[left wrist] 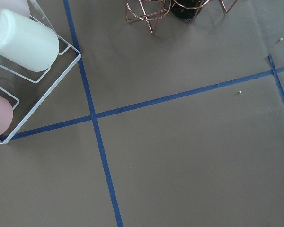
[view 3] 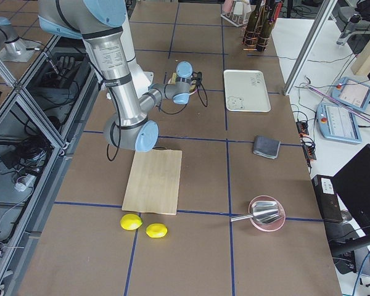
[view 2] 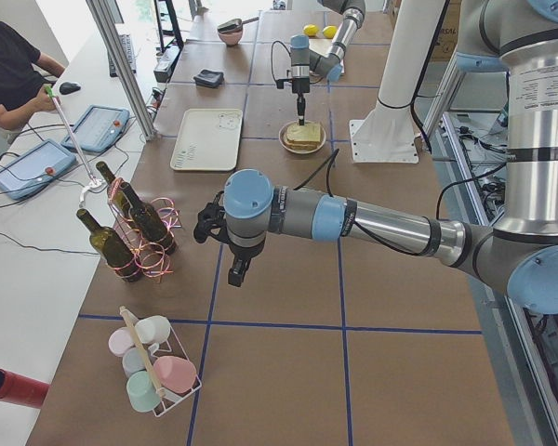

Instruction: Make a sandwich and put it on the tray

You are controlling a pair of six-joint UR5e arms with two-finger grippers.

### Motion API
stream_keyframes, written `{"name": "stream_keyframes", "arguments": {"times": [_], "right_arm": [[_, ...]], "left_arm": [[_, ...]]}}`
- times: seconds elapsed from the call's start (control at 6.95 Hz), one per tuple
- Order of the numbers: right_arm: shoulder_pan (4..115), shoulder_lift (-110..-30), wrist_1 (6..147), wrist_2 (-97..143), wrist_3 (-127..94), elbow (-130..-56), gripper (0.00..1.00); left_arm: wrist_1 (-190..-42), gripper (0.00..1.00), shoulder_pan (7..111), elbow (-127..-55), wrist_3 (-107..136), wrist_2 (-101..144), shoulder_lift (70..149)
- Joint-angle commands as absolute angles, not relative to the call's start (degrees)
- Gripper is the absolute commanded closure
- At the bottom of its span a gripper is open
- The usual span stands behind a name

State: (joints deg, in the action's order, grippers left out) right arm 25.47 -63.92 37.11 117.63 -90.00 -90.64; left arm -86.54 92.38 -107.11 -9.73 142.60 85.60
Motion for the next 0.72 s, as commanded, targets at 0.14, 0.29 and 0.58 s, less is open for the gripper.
{"name": "stream_keyframes", "arguments": {"times": [0.14, 0.29, 0.58], "right_arm": [[26.01, -63.81, 37.35, 117.68, -90.09, -90.96, 0.00], [27.58, -64.77, 37.44, 118.99, -90.00, -92.01, 0.00], [34.24, -71.41, 37.79, 124.07, -90.09, -96.39, 0.00]], "left_arm": [[-90.23, 0.00, 90.63, -106.70, -9.49, 148.05, 85.61], [-90.61, 0.00, 88.61, -106.70, -9.23, 150.36, 85.61], [-101.16, 0.04, 80.90, -107.22, 6.38, 153.81, 85.87]]}}
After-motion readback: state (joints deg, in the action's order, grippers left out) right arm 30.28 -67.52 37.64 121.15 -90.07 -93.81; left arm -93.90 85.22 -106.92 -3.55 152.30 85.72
